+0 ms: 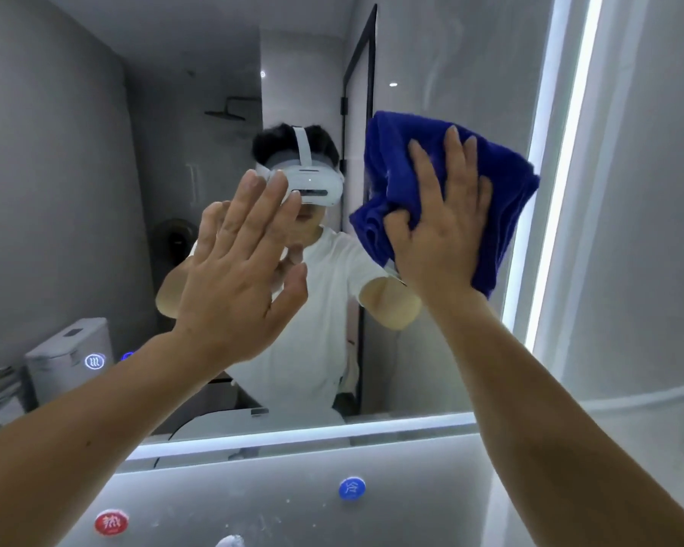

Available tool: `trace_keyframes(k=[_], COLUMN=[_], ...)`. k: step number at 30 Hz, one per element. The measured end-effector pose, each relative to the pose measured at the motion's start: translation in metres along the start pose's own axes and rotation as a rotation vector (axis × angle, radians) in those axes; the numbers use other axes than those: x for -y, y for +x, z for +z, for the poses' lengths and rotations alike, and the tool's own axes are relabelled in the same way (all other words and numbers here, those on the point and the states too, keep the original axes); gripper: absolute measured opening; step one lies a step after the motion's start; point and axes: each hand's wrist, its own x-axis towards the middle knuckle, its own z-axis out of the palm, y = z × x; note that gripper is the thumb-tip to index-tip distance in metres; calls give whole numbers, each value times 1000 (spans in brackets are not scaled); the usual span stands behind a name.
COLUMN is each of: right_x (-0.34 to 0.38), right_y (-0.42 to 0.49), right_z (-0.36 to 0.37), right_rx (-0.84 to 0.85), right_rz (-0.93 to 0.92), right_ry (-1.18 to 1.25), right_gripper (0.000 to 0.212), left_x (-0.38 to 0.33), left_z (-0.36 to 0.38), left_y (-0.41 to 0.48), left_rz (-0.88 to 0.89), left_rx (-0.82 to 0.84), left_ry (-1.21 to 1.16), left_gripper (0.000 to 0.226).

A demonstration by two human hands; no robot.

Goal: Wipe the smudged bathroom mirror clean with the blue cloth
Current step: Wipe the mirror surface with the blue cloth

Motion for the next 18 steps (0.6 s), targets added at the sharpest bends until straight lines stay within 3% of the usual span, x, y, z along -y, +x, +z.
trace_keyframes(k=[3, 8, 12, 15, 18], right_x=[20, 19, -11, -30, -43], right_y=[-13, -128, -211, -199, -143], right_z=[8, 12, 1, -5, -15], right_rx=[-38, 134, 300, 324, 251], right_rz=[72, -178, -340, -438, -374], right_ry=[-24, 21, -62, -67, -20], right_gripper=[61, 54, 60, 55, 55], left_x=[2, -1, -6, -5, -4], left_z=[0, -4, -10, -18, -21], left_y=[1, 6, 8, 12, 17], left_rz=[-1, 0, 5, 12, 18], left_rx=[5, 48, 64, 60, 44], left_ry=[20, 8, 3, 2, -6], left_gripper=[64, 64, 64, 64, 64])
